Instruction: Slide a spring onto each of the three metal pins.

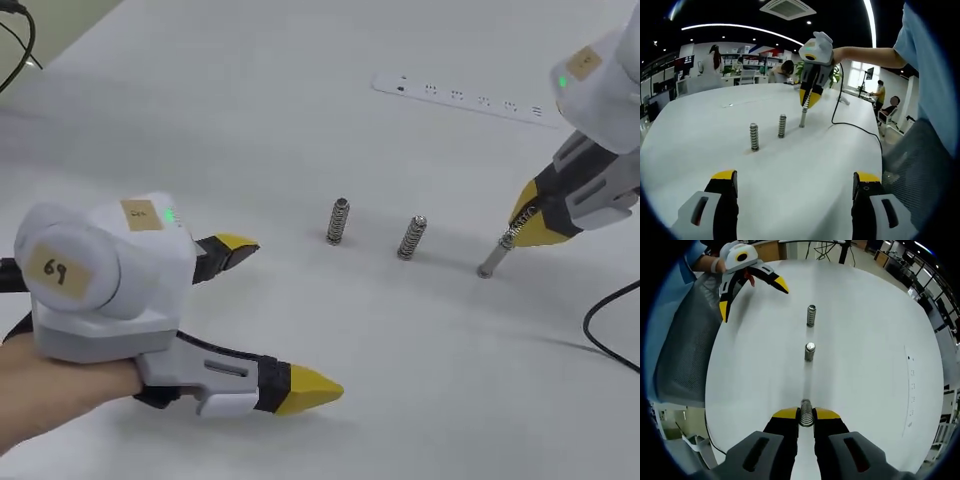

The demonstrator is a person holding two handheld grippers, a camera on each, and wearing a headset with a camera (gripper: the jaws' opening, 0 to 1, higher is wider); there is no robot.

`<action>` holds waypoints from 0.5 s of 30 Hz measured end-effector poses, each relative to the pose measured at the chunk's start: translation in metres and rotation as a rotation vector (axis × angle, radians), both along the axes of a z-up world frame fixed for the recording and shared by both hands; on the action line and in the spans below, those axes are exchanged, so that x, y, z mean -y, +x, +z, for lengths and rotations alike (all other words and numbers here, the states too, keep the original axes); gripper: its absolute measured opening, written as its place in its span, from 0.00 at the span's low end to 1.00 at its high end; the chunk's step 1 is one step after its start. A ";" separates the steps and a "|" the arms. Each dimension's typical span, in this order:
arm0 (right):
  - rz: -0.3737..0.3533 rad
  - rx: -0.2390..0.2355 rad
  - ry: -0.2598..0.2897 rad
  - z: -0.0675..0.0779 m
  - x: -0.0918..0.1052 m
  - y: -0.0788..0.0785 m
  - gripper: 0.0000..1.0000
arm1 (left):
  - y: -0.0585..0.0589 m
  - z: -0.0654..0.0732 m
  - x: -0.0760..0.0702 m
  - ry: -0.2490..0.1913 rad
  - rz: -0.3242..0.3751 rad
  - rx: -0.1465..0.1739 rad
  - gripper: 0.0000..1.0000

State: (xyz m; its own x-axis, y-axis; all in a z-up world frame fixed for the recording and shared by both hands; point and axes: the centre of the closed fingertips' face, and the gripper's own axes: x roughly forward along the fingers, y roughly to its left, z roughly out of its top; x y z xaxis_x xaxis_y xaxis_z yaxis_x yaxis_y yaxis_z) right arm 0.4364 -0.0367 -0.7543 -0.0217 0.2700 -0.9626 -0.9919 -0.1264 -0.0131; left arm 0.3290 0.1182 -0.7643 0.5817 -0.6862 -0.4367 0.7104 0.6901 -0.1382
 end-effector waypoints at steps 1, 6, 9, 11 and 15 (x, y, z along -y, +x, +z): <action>0.000 -0.002 -0.003 -0.001 0.000 0.000 0.08 | 0.000 0.000 0.000 0.001 0.000 0.000 0.93; 0.007 -0.008 -0.013 -0.010 -0.001 0.000 0.08 | 0.000 -0.001 -0.001 -0.001 0.002 -0.004 0.93; 0.012 -0.008 -0.018 -0.016 -0.002 0.000 0.08 | 0.000 -0.001 -0.001 -0.003 0.004 -0.006 0.92; 0.016 -0.009 -0.025 -0.019 -0.001 0.000 0.08 | 0.000 -0.001 -0.001 -0.002 0.006 -0.005 0.93; 0.021 -0.011 -0.036 -0.025 0.000 0.001 0.08 | 0.000 -0.002 -0.002 -0.003 0.007 -0.010 0.92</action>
State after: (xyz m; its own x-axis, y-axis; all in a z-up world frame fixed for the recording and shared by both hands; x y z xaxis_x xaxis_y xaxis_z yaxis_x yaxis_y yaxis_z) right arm 0.4377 -0.0364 -0.7795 -0.0372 0.2347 -0.9713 -0.9891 -0.1470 0.0024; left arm 0.3290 0.1198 -0.7661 0.5822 -0.6833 -0.4406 0.7041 0.6947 -0.1472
